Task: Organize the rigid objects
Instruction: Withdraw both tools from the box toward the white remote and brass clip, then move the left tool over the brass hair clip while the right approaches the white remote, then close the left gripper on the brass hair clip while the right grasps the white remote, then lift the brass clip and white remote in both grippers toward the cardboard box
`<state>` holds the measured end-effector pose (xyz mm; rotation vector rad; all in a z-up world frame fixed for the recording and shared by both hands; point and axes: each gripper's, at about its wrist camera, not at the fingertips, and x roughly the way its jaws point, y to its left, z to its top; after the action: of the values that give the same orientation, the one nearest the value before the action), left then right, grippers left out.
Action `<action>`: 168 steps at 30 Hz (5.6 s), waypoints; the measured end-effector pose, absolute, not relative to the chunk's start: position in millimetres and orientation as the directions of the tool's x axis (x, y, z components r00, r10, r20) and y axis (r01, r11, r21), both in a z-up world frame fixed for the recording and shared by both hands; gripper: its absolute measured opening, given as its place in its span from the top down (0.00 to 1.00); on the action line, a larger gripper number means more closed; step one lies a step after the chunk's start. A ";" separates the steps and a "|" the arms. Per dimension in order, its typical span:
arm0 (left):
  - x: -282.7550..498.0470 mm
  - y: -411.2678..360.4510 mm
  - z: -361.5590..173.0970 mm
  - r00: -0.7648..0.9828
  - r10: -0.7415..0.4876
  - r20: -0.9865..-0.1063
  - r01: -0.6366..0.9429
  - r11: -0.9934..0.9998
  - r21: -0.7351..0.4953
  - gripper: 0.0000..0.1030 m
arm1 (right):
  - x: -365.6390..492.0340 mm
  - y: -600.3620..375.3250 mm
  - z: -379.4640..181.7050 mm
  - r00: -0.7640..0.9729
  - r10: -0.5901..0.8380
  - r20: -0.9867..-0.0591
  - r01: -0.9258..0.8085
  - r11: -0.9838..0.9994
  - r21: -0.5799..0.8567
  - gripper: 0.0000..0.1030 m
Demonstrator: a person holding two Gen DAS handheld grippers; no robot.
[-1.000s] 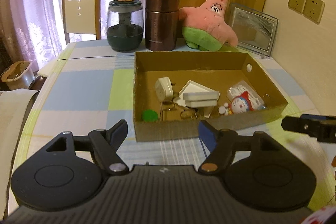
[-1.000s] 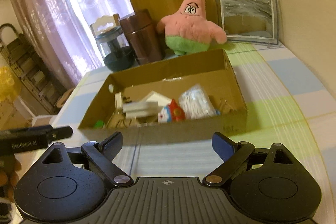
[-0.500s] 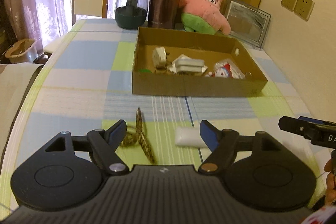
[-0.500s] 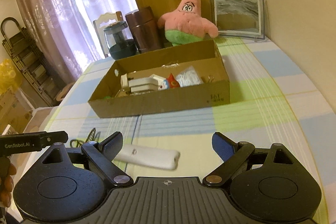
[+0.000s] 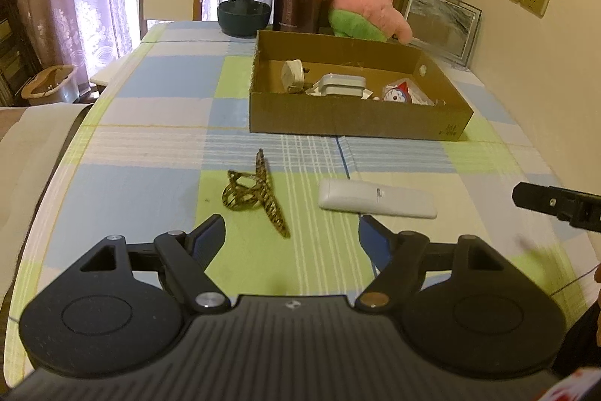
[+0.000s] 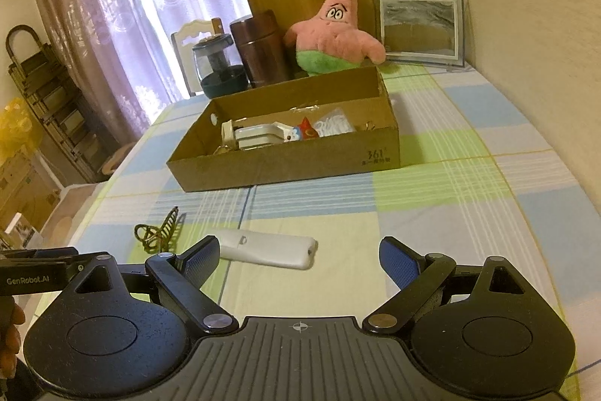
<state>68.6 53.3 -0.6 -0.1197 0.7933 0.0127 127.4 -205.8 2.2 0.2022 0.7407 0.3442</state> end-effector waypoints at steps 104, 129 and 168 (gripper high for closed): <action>188.3 113.7 -81.3 0.489 -0.362 -0.794 0.654 0.755 0.058 0.61 | 235.3 -116.6 -90.5 0.327 0.490 -0.808 -0.706 0.695 0.135 0.64; 170.5 86.3 -85.4 0.620 -0.191 -0.761 0.354 0.933 0.055 0.75 | 206.0 -138.3 -92.0 0.496 0.424 -0.758 -0.503 0.852 0.148 0.64; 152.7 75.7 -87.1 0.693 -0.114 -0.712 0.168 0.986 0.006 0.75 | 166.1 -130.0 -102.0 0.656 0.368 -0.659 -0.482 0.876 0.008 0.66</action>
<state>152.7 75.7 -87.1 0.0725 0.7901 -0.1574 166.1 -130.0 -102.0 -0.1735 0.7063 0.4843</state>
